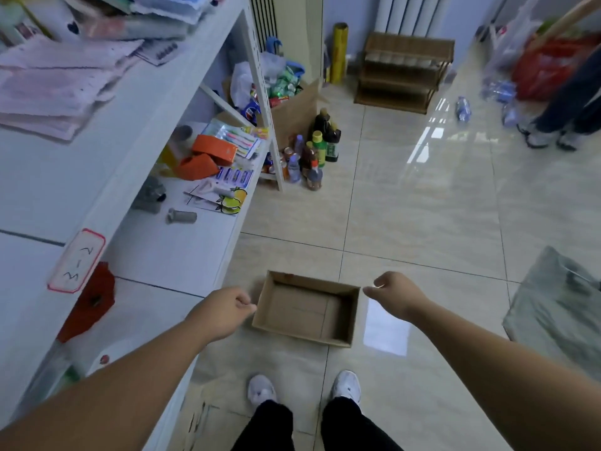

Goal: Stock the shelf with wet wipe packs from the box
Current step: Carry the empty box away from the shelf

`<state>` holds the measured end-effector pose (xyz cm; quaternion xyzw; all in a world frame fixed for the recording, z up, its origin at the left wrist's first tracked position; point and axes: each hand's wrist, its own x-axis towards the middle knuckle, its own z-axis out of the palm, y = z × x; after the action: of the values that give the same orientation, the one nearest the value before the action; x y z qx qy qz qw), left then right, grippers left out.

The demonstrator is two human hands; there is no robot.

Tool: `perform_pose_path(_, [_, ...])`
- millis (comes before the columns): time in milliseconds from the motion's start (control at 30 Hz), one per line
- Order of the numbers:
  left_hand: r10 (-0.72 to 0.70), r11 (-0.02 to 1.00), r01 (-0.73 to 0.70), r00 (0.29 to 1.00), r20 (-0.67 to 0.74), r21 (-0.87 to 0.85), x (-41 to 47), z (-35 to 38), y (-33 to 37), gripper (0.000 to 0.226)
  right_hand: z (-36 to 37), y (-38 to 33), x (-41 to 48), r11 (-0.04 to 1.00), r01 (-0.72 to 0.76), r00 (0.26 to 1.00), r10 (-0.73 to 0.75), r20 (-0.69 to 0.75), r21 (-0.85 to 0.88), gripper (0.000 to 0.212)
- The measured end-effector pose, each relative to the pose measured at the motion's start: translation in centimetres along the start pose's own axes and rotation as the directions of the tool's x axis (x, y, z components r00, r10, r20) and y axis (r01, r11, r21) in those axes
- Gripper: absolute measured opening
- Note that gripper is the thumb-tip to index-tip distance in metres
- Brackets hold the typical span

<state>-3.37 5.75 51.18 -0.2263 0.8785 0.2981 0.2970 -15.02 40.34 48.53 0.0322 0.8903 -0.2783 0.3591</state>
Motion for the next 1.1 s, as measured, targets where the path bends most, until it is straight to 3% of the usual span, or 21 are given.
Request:
perform_pose_path(100, [-0.016, 0.999, 0.014, 0.997, 0.074, 0.036, 3.1, 1.8, -1.2, 0.014, 2.4, 1.9, 1.6, 0.996, -0.091, 0.996, 0.091, 0.0, 0.015, 0.026])
perform_pose_path(167, [-0.024, 0.998, 0.018, 0.993, 0.114, 0.055, 5.8, 2.8, -2.4, 0.015, 4.2, 3.3, 2.9, 0.991, -0.132, 0.991, 0.132, 0.01, 0.008, 0.045])
perform_pose_path(233, [-0.034, 0.997, 0.024, 0.989, 0.143, 0.072, 8.3, 4.1, -3.6, 0.016, 6.0, 4.5, 4.2, 0.984, -0.178, 0.984, 0.178, -0.005, 0.0, 0.05])
perform_pose_path(433, [-0.045, 0.994, 0.022, 0.975, 0.218, 0.104, 17.3, 8.7, -8.3, 0.014, 13.4, 9.0, 10.4, 0.954, -0.298, 0.953, 0.299, -0.038, 0.028, 0.046])
perform_pose_path(600, [-0.085, 0.992, 0.052, 0.953, 0.291, 0.119, 26.3, 14.6, -13.6, 0.028, 21.1, 13.7, 17.6, 0.937, -0.348, 0.936, 0.349, -0.049, 0.015, 0.049])
perform_pose_path(700, [-0.127, 0.991, 0.109, 0.949, 0.287, 0.08, 31.1, 18.3, -16.0, 0.034, 25.3, 16.8, 21.8, 0.911, -0.411, 0.911, 0.411, -0.009, 0.048, 0.034])
perform_pose_path(767, [-0.136, 0.991, 0.133, 0.96, 0.243, 0.028, 33.9, 20.8, -17.6, 0.048, 27.5, 18.7, 24.2, 0.888, -0.454, 0.891, 0.455, 0.009, 0.078, 0.065])
perform_pose_path(867, [-0.205, 0.978, 0.206, 0.967, 0.153, 0.006, 37.3, 23.9, -19.3, 0.039, 30.0, 21.2, 27.2, 0.88, -0.472, 0.881, 0.473, 0.0, 0.055, 0.079])
perform_pose_path(900, [-0.22, 0.975, 0.223, 0.968, 0.122, -0.014, 38.6, 24.9, -20.0, 0.043, 30.7, 22.2, 28.2, 0.876, -0.481, 0.876, 0.482, -0.002, 0.041, 0.076])
perform_pose_path(1000, [-0.253, 0.959, 0.261, 0.964, 0.086, -0.11, 42.0, 27.7, -22.5, 0.098, 32.6, 24.6, 30.4, 0.868, -0.496, 0.868, 0.496, 0.03, 0.012, 0.049])
perform_pose_path(1033, [-0.253, 0.955, 0.263, 0.963, 0.091, -0.133, 43.0, 28.7, -23.9, 0.105, 33.1, 25.2, 30.9, 0.875, -0.484, 0.874, 0.483, 0.046, 0.002, 0.037])
perform_pose_path(1100, [-0.274, 0.947, 0.282, 0.959, 0.071, -0.151, 44.0, 30.3, -25.6, 0.089, 34.1, 25.9, 31.5, 0.884, -0.467, 0.883, 0.467, 0.043, -0.008, 0.023])
